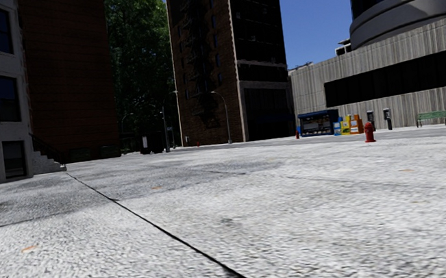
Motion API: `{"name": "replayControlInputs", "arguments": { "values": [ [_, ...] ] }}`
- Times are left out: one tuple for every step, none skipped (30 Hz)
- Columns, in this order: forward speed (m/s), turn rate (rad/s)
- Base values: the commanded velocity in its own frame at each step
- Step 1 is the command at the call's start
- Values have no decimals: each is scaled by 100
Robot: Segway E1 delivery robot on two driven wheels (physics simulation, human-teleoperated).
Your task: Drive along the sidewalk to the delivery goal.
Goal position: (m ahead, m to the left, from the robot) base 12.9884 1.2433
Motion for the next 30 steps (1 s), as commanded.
{"name": "replayControlInputs", "arguments": {
  "values": [
    [200, 0],
    [200, 0],
    [200, 0],
    [200, 0],
    [200, 0],
    [200, 0],
    [200, 0],
    [200, 0],
    [200, 0],
    [200, 0],
    [200, 0],
    [200, 0],
    [200, 0],
    [200, 0],
    [200, 0],
    [200, 0],
    [200, 0],
    [200, 0],
    [200, 0],
    [200, 0],
    [200, 0],
    [200, 0],
    [200, 0],
    [200, 0],
    [200, 0],
    [200, 0],
    [200, 0],
    [200, 0],
    [200, 0],
    [200, 0]
  ]
}}
